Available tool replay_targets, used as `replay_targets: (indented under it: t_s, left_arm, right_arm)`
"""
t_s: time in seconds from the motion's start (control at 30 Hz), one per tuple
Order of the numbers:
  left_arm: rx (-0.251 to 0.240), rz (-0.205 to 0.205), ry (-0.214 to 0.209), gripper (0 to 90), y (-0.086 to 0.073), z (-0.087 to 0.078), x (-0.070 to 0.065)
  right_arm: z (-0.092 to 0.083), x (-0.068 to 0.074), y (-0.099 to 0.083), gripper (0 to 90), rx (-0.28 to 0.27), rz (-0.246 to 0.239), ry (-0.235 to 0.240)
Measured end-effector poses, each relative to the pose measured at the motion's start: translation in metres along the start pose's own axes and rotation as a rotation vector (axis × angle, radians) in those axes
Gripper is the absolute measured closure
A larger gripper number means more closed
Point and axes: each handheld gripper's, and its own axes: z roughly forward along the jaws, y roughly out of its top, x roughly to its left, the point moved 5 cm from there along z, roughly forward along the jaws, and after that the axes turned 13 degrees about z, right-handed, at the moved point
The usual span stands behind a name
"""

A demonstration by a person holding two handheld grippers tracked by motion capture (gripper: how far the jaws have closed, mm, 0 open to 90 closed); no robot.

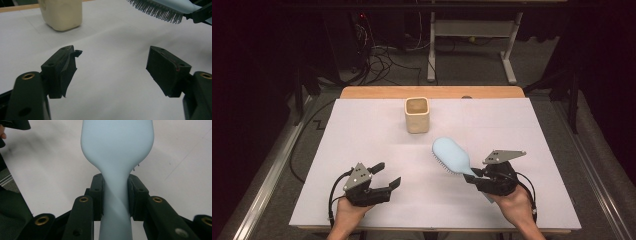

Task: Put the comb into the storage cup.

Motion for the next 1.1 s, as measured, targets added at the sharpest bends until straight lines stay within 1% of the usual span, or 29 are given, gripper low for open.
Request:
replay_targets:
  t_s: [0.1, 0.23, 0.37, 0.47, 0.63, 1.0, 1.1]
  left_arm:
    - [0.010, 0.001, -0.020, 24.5, 0.002, 0.004, -0.003]
    - [0.024, 0.006, -0.042, 25.6, 0.004, 0.008, -0.005]
    - [0.017, -0.004, -0.070, 25.9, 0.008, 0.012, -0.007]
    - [0.014, -0.006, -0.078, 25.9, 0.011, 0.015, -0.009]
    - [0.027, 0.006, -0.095, 26.0, 0.013, 0.022, -0.014]
    - [0.010, 0.015, -0.145, 24.8, 0.024, 0.035, -0.024]
    - [0.013, 0.020, -0.164, 24.1, 0.026, 0.039, -0.028]
  right_arm:
    - [0.001, 0.003, -0.002, 70.3, -0.001, -0.005, 0.009]
    - [0.005, 0.004, -0.004, 70.3, 0.001, 0.004, 0.015]
    - [0.008, 0.008, -0.005, 70.3, 0.008, -0.015, 0.020]
    - [0.009, 0.011, -0.005, 70.3, 0.006, -0.025, 0.027]
    - [0.008, 0.015, -0.005, 70.3, 0.003, -0.038, 0.031]
    - [0.007, 0.020, -0.005, 70.3, -0.008, -0.062, 0.051]
    - [0.008, 0.022, -0.005, 70.3, -0.009, -0.065, 0.058]
